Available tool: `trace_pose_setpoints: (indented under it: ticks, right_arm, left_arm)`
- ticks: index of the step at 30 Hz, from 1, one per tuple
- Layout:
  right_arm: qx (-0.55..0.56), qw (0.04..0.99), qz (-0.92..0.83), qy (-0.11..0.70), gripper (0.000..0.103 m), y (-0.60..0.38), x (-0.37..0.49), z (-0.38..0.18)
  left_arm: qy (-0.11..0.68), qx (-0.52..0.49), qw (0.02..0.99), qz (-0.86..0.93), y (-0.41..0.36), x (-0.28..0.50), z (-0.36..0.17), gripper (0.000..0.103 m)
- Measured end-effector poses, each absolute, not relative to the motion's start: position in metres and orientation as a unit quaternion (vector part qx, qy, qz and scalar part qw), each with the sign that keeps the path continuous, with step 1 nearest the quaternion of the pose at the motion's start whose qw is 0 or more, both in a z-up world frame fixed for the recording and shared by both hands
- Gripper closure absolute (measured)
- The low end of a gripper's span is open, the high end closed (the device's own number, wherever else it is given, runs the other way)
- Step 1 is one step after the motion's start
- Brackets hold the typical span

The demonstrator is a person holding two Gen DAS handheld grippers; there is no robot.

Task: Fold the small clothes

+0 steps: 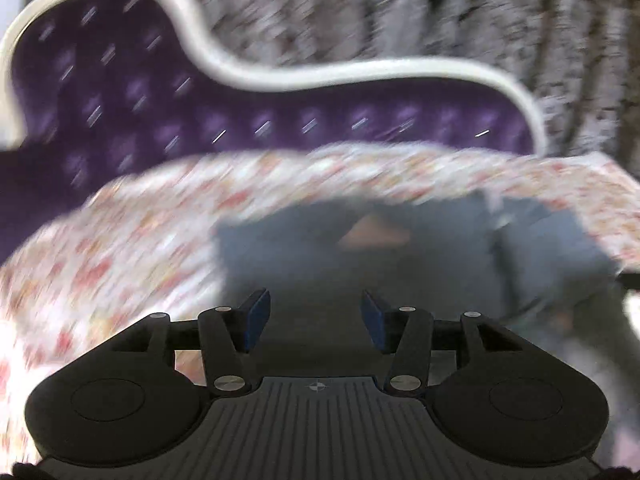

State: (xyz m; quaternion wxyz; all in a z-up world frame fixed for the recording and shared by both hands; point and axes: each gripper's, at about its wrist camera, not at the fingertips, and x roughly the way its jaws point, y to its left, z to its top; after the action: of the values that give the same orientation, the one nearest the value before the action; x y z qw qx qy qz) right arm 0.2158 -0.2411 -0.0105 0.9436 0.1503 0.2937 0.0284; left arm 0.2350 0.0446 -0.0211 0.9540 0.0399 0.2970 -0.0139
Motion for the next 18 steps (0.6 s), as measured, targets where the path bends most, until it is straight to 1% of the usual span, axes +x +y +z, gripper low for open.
trace_pose_setpoints:
  ticks: [5, 9, 11, 12, 13, 18]
  right_arm:
    - [0.126, 0.953, 0.037, 0.271, 0.001, -0.238, 0.229, -0.008]
    - [0.111, 0.956, 0.045, 0.267, 0.001, -0.236, 0.242, -0.009]
    - [0.106, 0.957, 0.054, 0.266, 0.004, -0.236, 0.250, -0.010]
    - [0.102, 0.956, 0.056, 0.268, 0.008, -0.236, 0.254, -0.011]
    - [0.098, 0.956, 0.057, 0.270, 0.009, -0.235, 0.258, -0.012]
    - [0.089, 0.954, 0.060, 0.280, 0.009, -0.237, 0.279, -0.017]
  left_arm:
    - [0.333, 0.021, 0.942, 0.021, 0.078, 0.232, -0.040, 0.054]
    - [0.342, -0.013, 0.939, 0.027, 0.090, 0.237, -0.038, 0.054]
    - [0.350, -0.015, 0.936, 0.027, 0.090, 0.244, -0.040, 0.054]
    - [0.353, -0.017, 0.935, 0.027, 0.090, 0.248, -0.040, 0.054]
    - [0.353, -0.020, 0.935, 0.026, 0.092, 0.246, -0.042, 0.054]
    - [0.355, -0.046, 0.933, 0.023, 0.100, 0.249, -0.049, 0.053]
